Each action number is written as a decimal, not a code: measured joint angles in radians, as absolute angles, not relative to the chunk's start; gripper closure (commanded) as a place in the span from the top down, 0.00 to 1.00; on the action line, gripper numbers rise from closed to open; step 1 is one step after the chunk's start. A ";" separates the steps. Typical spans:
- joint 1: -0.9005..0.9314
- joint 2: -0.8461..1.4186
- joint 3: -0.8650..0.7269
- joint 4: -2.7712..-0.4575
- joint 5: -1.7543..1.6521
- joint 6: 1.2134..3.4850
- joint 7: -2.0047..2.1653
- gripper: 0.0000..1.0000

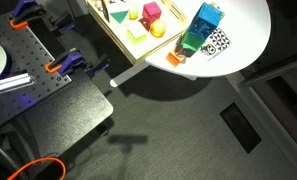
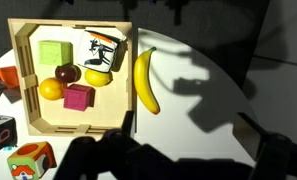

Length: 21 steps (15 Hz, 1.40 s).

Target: Put the banana on the tray

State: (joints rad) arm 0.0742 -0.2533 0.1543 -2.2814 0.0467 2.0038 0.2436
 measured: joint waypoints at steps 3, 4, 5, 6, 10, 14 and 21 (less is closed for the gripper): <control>0.075 -0.253 0.154 -2.281 0.047 2.004 0.243 1.00; 0.075 -0.251 0.154 -2.282 0.047 2.004 0.243 1.00; 0.075 -0.246 0.154 -2.283 0.047 2.004 0.243 1.00; 0.075 -0.238 0.154 -2.285 0.047 2.007 0.243 1.00; 0.075 -0.189 0.151 -2.308 0.047 2.069 0.219 1.00; 0.076 -0.135 0.149 -2.345 0.041 2.159 0.159 1.00; 0.076 -0.020 0.141 -2.411 -0.038 2.348 0.109 1.00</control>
